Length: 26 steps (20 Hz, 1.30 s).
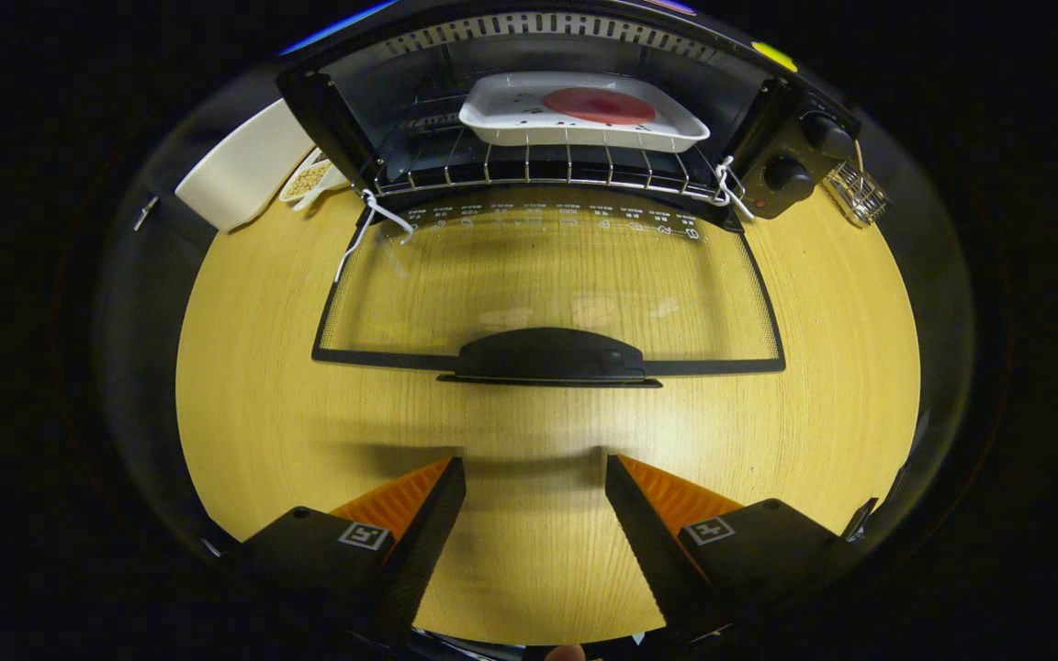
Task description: Open the toaster oven, put the food inside, and close the toaster oven door.
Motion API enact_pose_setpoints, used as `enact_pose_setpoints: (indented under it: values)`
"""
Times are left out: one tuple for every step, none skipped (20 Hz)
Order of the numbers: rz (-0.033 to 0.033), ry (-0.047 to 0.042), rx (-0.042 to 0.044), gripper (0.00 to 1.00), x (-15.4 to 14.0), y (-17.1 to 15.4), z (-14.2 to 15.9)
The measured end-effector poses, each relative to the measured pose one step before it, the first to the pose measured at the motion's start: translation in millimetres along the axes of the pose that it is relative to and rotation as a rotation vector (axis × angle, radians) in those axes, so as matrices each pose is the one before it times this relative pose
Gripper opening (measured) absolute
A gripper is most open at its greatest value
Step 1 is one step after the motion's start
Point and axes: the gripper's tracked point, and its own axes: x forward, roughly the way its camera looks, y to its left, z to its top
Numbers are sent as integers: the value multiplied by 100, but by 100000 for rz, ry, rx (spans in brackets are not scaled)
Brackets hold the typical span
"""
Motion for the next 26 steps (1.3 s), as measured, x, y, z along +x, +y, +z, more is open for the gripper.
enact_pose_setpoints:
  values:
    - [-988, -1741, 1095, 100, 240, -147, 537]
    - [-1444, -1664, 1070, 100, 243, -231, 494]
    - [-970, -1226, 1700, 100, 136, -149, 449]
    - [-604, -1742, 1338, 100, 50, -63, 541]
    - [-684, -2702, 958, 100, -77, -143, 774]
    - [-313, -3206, -96, 100, -200, -103, 934]
    - [-190, -1746, -846, 100, -40, -42, 375]
    - [314, 1166, -1000, 99, -159, -86, -59]
    - [146, -578, 38, 100, -291, -29, -1]
    - [50, -1031, 562, 100, -98, -36, 141]
    - [-192, -4086, -400, 100, -391, -80, 844]
    - [172, -1849, -1687, 100, -38, 96, 204]
    - [-246, -1878, -2087, 99, -311, -116, 115]
    - [65, -1537, -309, 99, -329, 37, 78]
    - [252, -1589, 479, 99, -286, 31, 211]
    - [84, -1959, -39, 99, -333, 24, 247]
    - [-94, -2491, -490, 99, -355, -31, 298]
    - [-139, -2502, -731, 100, -446, 22, 331]
    - [53, -2021, -735, 99, -376, 16, 266]
    - [326, -1742, -194, 100, -337, 59, 273]
    - [427, -1334, 106, 99, -279, -19, 296]
    - [120, -1724, 74, 100, -496, -95, 426]
    - [-66, -2256, 325, 99, -430, -93, 624]
    - [-36, -2635, 277, 99, -535, 14, 689]
    - [-133, -2956, 95, 99, -675, 23, 968]
    - [36, -2644, -493, 99, -718, 81, 849]
